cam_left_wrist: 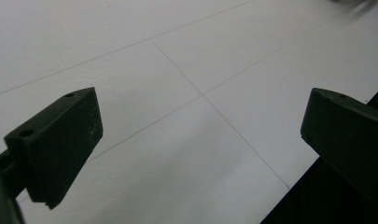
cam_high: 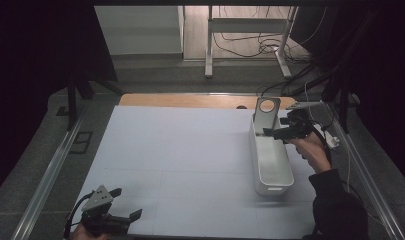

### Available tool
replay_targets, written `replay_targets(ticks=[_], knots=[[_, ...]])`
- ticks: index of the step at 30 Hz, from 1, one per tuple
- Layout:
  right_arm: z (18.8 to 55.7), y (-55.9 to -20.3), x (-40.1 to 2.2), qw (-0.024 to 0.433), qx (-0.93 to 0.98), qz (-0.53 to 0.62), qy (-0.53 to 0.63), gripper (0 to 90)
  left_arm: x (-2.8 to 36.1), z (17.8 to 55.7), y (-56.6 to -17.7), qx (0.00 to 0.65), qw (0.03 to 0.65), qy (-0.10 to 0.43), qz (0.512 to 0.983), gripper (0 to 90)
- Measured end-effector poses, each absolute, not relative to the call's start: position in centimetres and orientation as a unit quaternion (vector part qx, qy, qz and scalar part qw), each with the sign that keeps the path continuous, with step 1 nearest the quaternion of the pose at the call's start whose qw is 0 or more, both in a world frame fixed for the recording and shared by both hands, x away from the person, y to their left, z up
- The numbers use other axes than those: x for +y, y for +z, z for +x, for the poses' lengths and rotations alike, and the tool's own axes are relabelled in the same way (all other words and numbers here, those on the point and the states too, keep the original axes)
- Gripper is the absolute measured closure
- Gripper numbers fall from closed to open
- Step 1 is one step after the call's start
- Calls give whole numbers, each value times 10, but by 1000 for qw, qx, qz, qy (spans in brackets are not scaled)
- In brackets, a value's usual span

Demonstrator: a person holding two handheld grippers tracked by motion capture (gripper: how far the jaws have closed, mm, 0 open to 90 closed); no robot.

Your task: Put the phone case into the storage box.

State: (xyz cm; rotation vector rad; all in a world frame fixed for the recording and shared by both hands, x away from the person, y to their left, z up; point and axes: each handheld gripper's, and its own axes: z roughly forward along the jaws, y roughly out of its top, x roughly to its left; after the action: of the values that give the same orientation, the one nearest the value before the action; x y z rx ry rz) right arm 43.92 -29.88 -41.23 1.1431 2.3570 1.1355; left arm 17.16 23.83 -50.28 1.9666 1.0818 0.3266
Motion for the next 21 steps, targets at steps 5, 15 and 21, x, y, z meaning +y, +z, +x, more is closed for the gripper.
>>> replay_targets(ticks=[5, 15, 21], knots=[[428, -412, -294, 147, 817, 401, 388, 47, 239, 172, -503, 432, 425, 127, 785, 3], [402, -408, -287, 159, 816, 393, 394, 0, 240, 172, -503, 432, 428, 125, 784, 4], [385, -408, -283, 156, 813, 392, 401, 0, 241, 171, -503, 434, 429, 127, 782, 0]])
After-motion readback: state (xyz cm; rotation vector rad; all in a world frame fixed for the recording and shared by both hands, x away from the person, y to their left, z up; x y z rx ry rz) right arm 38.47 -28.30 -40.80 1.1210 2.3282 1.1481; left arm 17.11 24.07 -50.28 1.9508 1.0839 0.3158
